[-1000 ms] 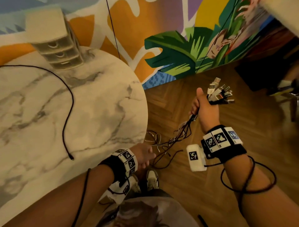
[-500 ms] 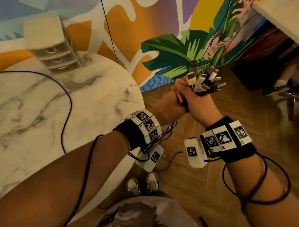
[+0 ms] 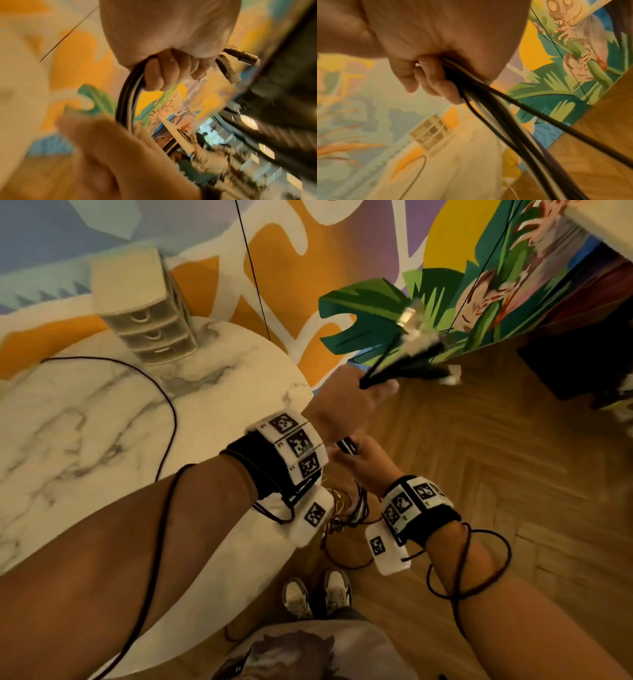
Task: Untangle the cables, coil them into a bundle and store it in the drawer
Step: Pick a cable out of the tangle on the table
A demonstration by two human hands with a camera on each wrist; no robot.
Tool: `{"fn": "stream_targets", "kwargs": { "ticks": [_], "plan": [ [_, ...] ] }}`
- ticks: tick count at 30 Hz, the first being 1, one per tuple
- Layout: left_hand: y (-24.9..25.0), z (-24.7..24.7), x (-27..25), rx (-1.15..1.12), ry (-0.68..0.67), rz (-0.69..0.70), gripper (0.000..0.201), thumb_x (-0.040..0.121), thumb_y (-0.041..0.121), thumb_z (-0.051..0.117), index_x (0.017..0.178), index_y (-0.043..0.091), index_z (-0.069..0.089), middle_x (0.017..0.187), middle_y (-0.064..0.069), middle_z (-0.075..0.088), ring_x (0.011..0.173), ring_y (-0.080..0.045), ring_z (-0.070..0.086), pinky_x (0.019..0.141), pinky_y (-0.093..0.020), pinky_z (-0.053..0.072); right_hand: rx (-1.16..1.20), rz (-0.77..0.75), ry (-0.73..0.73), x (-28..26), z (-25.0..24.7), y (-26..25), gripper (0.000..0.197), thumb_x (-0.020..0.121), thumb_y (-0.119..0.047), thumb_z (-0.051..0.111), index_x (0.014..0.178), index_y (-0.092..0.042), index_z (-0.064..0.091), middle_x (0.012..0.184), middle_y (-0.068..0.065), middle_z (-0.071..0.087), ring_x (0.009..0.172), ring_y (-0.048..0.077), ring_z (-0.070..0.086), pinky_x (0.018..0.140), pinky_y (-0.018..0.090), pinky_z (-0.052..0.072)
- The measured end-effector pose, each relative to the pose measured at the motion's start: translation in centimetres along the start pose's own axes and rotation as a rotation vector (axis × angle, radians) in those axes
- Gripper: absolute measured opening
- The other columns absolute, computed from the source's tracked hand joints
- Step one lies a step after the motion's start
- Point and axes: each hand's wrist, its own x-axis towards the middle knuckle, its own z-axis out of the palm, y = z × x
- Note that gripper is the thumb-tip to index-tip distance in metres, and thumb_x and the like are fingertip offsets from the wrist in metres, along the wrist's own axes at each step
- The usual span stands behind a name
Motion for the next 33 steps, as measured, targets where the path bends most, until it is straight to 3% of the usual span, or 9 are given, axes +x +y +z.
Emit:
{"fn": "stream_targets", "kwargs": {
  "ticks": [2, 8, 14, 16, 19, 22, 25, 28, 33],
  "plan": [
    [1.0, -1.2, 0.0, 0.319, 0.033, 0.139, 0.048, 0.091, 0.019, 0.059, 0.047, 0.024, 0.039, 0.042, 0.009, 0.033, 0.036, -0.007, 0.03, 0.043, -0.018, 0.021, -0.033, 0.118, 0.02, 0.6, -0.1, 2.0, 0.033, 0.09, -0.02, 0.059, 0.06, -0.019, 0.045, 0.049, -0.007, 0.042, 0.039, 0.005, 0.038, 0.048, 0.024, 0.033],
    [2.7, -5.5, -0.3, 0.748, 0.132, 0.51, 0.032, 0.084, 0.024, 0.057, 0.055, 0.022, 0.044, 0.044, 0.009, 0.034, 0.04, -0.01, 0.028, 0.045, -0.021, 0.023, -0.078, 0.419, 0.101, -1.0, -1.5, 8.1, 0.037, 0.09, -0.028, 0.06, 0.059, -0.018, 0.042, 0.051, -0.001, 0.043, 0.042, 0.012, 0.039, 0.049, 0.025, 0.032],
    [1.8, -4.3, -0.7, 0.899, 0.154, 0.857, 0.035, 0.081, 0.034, 0.043, 0.053, 0.015, 0.051, 0.042, -0.004, 0.048, 0.038, -0.019, 0.029, 0.048, -0.022, 0.021, 0.055, 0.46, 0.288, -1.0, -2.7, 7.5, 0.033, 0.087, -0.019, 0.056, 0.057, -0.018, 0.044, 0.048, -0.003, 0.042, 0.044, 0.014, 0.037, 0.046, 0.025, 0.03],
    [-0.1, -2.0, -1.3, 0.914, 0.08, 0.781, 0.036, 0.08, 0.037, 0.04, 0.056, 0.016, 0.056, 0.046, -0.004, 0.053, 0.038, -0.024, 0.043, 0.049, -0.024, 0.02, 0.201, 0.435, 0.353, -0.4, -3.2, 7.3, 0.026, 0.084, -0.027, 0.061, 0.062, -0.024, 0.049, 0.043, -0.009, 0.048, 0.042, 0.011, 0.042, 0.043, 0.02, 0.033],
    [-3.4, 0.8, -1.8, 0.924, -0.101, 0.4, 0.032, 0.086, 0.039, 0.042, 0.071, 0.017, 0.061, 0.071, -0.007, 0.065, 0.068, -0.029, 0.06, 0.056, -0.028, 0.025, 0.264, 0.332, 0.281, -0.5, -4.4, 8.1, 0.038, 0.062, -0.059, 0.075, 0.081, -0.029, 0.06, 0.061, -0.017, 0.056, 0.055, 0.001, 0.051, 0.054, 0.019, 0.041],
    [-5.0, 2.1, -1.3, 0.574, -0.082, 0.09, 0.031, 0.09, 0.039, 0.054, 0.084, 0.011, 0.068, 0.081, -0.009, 0.068, 0.079, -0.027, 0.063, 0.058, -0.03, 0.035, 0.331, 0.155, 0.145, -2.1, -4.8, 2.3, 0.016, 0.085, -0.013, 0.064, 0.072, -0.016, 0.057, 0.048, -0.013, 0.045, 0.04, 0.005, 0.039, 0.041, 0.018, 0.031],
    [-3.7, 2.7, 0.0, 0.219, -0.013, -0.065, 0.036, 0.08, 0.053, 0.064, 0.079, 0.018, 0.072, 0.071, -0.002, 0.068, 0.067, -0.012, 0.063, 0.061, -0.027, 0.047, 0.375, 0.031, 0.05, -3.0, -4.5, -1.4, 0.036, 0.089, 0.006, 0.048, 0.061, -0.017, 0.054, 0.041, -0.01, 0.036, 0.035, 0.007, 0.027, 0.039, 0.02, 0.023],
    [-1.2, 2.7, 0.8, 0.162, 0.039, -0.057, 0.036, 0.081, 0.037, 0.07, 0.053, 0.017, 0.056, 0.051, 0.004, 0.054, 0.046, -0.004, 0.051, 0.052, -0.021, 0.039, 0.386, 0.024, 0.05, -3.0, -3.8, -1.1, 0.05, 0.088, 0.006, 0.049, 0.047, -0.023, 0.054, 0.042, -0.01, 0.034, 0.037, 0.009, 0.025, 0.041, 0.022, 0.022],
    [1.8, 1.8, 1.2, 0.177, 0.158, 0.099, 0.029, 0.087, 0.025, 0.064, 0.065, 0.006, 0.062, 0.061, -0.013, 0.061, 0.054, -0.021, 0.055, 0.055, -0.032, 0.046, 0.296, 0.092, 0.157, -2.2, -2.8, 3.1, 0.05, 0.08, -0.004, 0.062, 0.046, -0.023, 0.031, 0.04, -0.008, 0.032, 0.036, 0.011, 0.028, 0.044, 0.024, 0.027]
  ]
}}
